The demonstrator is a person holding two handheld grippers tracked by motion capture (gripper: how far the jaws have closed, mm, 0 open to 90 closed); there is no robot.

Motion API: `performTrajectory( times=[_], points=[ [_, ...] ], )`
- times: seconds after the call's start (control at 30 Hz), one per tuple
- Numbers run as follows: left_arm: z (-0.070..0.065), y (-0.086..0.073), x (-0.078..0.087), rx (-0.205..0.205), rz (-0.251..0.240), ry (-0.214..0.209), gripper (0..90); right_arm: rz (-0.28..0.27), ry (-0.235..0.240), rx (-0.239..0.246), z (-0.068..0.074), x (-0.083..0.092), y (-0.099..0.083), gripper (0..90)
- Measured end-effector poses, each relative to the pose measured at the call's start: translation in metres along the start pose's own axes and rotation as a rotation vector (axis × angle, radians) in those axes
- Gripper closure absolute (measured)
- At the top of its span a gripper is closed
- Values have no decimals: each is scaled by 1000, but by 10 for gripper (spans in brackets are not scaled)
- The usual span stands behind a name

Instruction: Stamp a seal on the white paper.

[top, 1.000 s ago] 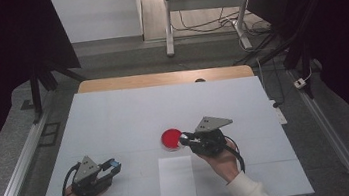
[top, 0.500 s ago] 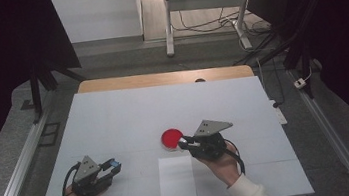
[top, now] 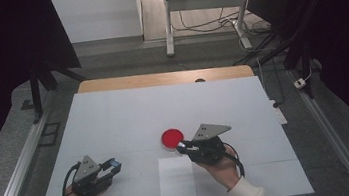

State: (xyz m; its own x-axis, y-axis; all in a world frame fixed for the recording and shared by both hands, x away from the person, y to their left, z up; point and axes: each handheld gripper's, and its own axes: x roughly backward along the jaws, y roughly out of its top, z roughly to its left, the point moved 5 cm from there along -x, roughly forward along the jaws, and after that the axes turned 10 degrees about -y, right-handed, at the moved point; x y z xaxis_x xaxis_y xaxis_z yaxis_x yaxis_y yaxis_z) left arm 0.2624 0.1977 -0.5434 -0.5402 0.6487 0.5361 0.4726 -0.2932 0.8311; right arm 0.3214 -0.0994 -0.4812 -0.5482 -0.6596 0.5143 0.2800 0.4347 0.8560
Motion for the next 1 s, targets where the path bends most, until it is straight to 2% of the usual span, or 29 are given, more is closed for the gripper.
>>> performTrajectory(
  times=[0.5, 1.0],
  points=[
    [-1, 0, -1, 2, -1, -5, 646, 39, 52, 38, 19, -2, -8, 750],
    [-1, 0, -1, 4, 0, -4, 646, 80, 79, 58, 28, -2, -19, 750]
  ],
)
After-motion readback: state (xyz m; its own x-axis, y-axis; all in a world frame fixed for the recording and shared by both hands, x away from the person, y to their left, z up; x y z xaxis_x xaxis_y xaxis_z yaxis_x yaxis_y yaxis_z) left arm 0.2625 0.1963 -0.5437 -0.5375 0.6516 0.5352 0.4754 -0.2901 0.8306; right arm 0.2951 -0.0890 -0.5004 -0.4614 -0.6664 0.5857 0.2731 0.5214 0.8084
